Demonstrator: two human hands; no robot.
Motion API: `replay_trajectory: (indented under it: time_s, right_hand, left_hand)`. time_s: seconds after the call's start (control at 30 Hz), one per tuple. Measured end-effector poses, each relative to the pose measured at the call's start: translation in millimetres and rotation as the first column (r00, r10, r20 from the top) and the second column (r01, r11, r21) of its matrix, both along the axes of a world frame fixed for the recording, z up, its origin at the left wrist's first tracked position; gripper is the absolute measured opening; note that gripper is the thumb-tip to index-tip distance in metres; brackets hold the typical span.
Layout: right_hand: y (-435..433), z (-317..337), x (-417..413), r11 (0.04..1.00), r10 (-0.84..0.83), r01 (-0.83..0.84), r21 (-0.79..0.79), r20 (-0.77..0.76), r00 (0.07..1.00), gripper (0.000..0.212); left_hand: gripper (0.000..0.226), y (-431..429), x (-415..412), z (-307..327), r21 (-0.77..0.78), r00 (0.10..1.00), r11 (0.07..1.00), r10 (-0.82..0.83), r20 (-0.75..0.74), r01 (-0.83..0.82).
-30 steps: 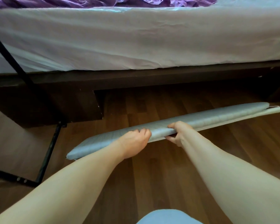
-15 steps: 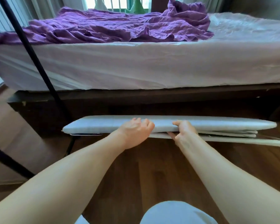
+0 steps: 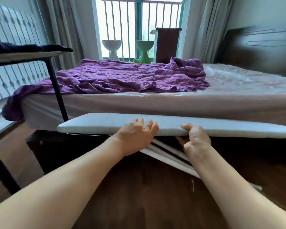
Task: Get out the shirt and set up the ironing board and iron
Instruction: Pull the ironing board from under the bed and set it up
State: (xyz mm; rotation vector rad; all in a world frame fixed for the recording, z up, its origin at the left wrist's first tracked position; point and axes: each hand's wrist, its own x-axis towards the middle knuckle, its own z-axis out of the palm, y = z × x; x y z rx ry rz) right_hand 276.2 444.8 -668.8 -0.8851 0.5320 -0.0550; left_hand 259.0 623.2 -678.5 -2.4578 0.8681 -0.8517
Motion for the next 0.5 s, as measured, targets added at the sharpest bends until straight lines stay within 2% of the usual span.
replay_trajectory:
  time_s: [0.13,0.27,0.4,0.5]
  right_hand:
    - [2,40,6,0.997,0.062,-0.057,-0.046,0.117,0.991,0.019]
    - [4,85,3,0.998,0.065,-0.064,-0.012,0.225,0.972,0.024]
    - [10,134,-3,0.999,0.05,-0.053,0.001,0.332,0.942,0.038]
    - [13,173,-4,0.998,0.06,-0.056,-0.02,0.406,0.912,0.029]
  left_hand:
    - [0.028,7,-1,42,-0.021,0.993,1.0,-0.006,0.119,0.009]
    - [0.028,12,-7,83,-0.026,0.985,1.0,-0.011,0.169,0.016]
    - [0.027,16,-12,128,-0.049,0.963,0.999,0.006,0.269,0.008]
    - [0.024,17,-12,161,-0.092,0.948,0.995,-0.009,0.318,0.04]
